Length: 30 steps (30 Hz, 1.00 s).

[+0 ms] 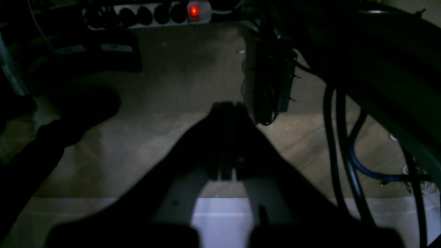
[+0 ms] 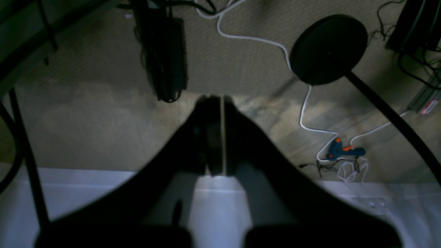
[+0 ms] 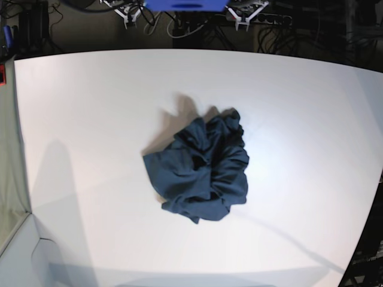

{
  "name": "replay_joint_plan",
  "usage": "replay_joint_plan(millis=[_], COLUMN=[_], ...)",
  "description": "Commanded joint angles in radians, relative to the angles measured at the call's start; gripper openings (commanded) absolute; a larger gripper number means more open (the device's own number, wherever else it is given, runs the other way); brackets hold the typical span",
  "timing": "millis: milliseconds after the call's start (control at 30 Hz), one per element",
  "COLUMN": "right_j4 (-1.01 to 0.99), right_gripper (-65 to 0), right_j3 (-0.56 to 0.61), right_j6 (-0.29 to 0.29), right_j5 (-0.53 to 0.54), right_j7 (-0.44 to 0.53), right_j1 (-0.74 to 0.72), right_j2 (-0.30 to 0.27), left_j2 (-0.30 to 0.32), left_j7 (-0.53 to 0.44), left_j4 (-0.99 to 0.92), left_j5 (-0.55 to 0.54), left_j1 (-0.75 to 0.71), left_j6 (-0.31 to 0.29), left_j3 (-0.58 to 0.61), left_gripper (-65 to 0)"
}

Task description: Layout the t-shirt on the table in an organized manner, then fold the t-shirt properly

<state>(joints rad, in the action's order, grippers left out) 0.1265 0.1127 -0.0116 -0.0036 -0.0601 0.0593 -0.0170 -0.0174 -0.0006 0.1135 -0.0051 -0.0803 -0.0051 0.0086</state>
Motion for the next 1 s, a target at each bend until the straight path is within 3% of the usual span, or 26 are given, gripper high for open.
replay_joint_plan(millis=[0, 967], right_j4=[0.003, 0.003], right_gripper=[-65.0, -65.0], right_j3=[0.002, 0.002], right_j6=[0.017, 0.017], right_j5=[-0.002, -0.002], right_j7=[-0.004, -0.007], right_j1=[0.003, -0.009], right_j2=[-0.004, -0.016], left_j2=[-0.005, -0.005], left_j7=[0.001, -0.002], left_j4=[0.004, 0.004], left_j5=[-0.002, -0.002], left_j1=[-0.006, -0.006], left_j6=[0.015, 0.015], left_j3=[0.000, 0.000], left_gripper=[-64.8, -64.7])
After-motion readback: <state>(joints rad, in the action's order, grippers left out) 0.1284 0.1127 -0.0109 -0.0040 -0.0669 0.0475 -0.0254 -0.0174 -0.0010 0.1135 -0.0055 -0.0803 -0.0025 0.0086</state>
